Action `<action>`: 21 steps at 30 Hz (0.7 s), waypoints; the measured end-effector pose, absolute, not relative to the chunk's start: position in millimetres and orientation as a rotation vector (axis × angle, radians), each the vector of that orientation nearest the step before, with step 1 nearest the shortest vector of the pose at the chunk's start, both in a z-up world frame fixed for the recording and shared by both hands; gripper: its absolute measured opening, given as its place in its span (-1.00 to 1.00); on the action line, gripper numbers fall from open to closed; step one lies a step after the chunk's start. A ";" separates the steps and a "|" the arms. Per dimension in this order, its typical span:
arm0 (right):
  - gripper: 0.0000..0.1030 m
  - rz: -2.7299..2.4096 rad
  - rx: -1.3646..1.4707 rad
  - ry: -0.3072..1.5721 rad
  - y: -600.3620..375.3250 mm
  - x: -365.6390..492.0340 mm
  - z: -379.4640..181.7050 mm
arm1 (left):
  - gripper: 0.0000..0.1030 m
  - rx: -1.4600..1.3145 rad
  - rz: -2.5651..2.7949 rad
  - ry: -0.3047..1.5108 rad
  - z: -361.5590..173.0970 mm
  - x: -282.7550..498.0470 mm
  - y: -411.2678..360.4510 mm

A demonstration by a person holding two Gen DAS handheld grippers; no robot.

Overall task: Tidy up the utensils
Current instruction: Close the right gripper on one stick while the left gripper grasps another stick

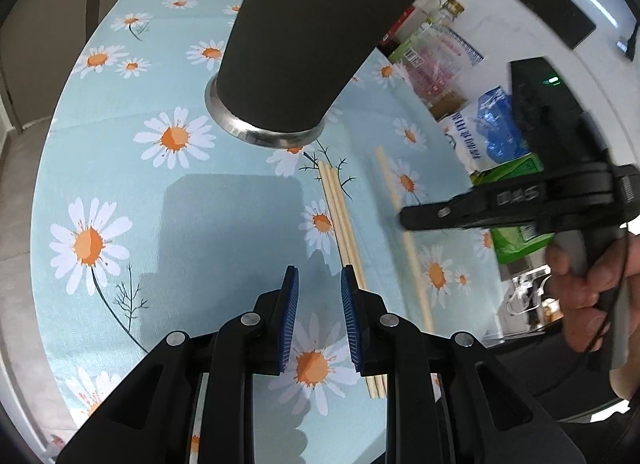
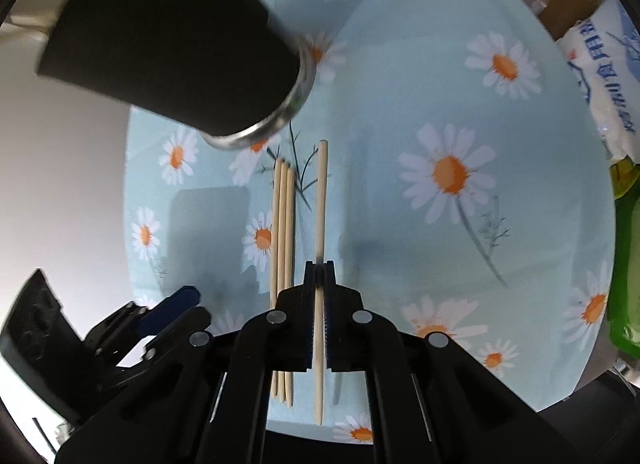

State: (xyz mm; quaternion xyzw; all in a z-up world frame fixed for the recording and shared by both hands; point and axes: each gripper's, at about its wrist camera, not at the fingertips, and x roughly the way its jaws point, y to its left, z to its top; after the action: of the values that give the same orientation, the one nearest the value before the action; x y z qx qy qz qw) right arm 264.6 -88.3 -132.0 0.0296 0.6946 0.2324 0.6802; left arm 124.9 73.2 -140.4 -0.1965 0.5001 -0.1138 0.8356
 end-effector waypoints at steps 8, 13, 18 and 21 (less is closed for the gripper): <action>-0.92 0.621 0.132 1.485 -128.1 277.1 -108.1 | -0.59 -0.367 -0.186 1.165 -146.5 147.5 53.2; -0.92 0.651 0.161 1.464 -143.7 281.8 -105.5 | -0.59 -0.362 -0.157 1.205 -152.1 160.2 46.1; -0.92 0.700 0.188 1.458 -159.6 286.8 -105.4 | -0.61 -0.321 -0.133 1.228 -151.4 169.3 34.2; -0.92 0.716 0.190 1.443 -165.5 287.8 -106.3 | -0.61 -0.301 -0.100 1.249 -156.2 171.3 27.7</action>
State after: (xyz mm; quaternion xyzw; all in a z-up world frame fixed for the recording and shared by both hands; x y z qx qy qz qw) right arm 287.8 -165.5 -106.3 0.0851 0.6449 0.3200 0.6888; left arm 171.3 27.7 -156.2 -0.1403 0.5822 -0.0468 0.7995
